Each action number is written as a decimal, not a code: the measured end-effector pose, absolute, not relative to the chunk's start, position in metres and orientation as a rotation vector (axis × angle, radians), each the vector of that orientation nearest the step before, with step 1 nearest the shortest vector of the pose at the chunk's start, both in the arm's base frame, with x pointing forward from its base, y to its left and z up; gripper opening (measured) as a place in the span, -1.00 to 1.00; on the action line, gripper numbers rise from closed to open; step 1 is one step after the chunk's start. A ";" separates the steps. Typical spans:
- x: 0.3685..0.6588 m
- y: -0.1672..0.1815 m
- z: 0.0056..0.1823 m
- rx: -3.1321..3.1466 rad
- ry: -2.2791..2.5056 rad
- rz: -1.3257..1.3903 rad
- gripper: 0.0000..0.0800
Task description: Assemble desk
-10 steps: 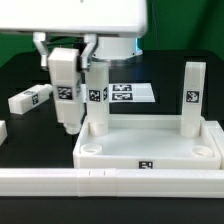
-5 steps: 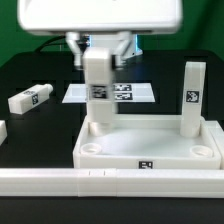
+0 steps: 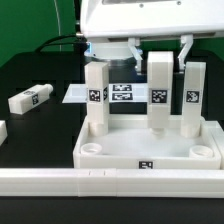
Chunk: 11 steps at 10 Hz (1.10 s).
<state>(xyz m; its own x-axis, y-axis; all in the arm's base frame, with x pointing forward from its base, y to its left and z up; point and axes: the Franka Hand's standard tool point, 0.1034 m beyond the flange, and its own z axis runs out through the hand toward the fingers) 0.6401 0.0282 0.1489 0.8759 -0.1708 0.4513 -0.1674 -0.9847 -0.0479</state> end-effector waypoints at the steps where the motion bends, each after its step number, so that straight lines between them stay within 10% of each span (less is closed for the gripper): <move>1: 0.640 0.029 0.148 -3.035 0.271 -0.730 -0.27; 5: 0.633 0.091 0.143 -3.014 0.179 -0.750 -0.27; 11: 0.638 0.090 0.137 -3.008 0.144 -0.857 -0.27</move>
Offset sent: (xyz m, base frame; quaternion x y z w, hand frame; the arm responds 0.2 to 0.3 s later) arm -0.0037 0.0472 0.0039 -0.0380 0.0442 -0.0650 0.9962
